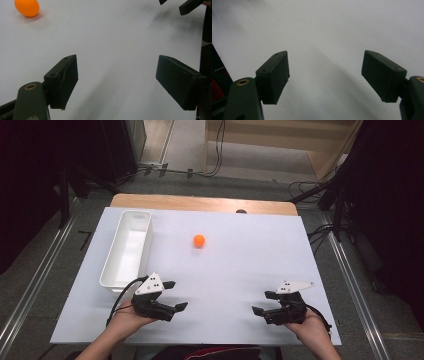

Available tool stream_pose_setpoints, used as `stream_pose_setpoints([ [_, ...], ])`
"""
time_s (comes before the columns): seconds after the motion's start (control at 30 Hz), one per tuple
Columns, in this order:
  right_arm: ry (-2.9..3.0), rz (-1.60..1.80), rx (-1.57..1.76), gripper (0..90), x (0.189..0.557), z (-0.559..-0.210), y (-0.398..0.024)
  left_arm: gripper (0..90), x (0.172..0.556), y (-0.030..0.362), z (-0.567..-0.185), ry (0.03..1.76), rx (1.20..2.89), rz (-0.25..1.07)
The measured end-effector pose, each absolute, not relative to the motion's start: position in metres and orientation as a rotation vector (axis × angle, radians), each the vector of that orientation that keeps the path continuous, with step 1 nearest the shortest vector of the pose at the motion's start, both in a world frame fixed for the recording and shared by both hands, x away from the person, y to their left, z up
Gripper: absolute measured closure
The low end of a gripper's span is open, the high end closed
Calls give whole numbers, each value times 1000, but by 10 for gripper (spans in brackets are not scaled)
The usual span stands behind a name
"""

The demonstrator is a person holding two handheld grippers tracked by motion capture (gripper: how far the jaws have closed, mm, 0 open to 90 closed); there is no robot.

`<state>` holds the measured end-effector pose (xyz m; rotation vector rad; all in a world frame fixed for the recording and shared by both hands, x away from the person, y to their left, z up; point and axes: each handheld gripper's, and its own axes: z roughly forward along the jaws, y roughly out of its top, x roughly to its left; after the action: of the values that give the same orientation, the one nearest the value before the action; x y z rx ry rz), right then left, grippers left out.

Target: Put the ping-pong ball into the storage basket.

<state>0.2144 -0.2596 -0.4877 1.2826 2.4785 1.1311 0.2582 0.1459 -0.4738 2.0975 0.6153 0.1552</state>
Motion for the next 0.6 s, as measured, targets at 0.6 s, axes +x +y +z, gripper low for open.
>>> stream_pose_setpoints([
  [0.6, 2481, 1123, 1282, 207, 214, -488, -260, 159, 262, 132, -472, 577, 2097, 140],
])
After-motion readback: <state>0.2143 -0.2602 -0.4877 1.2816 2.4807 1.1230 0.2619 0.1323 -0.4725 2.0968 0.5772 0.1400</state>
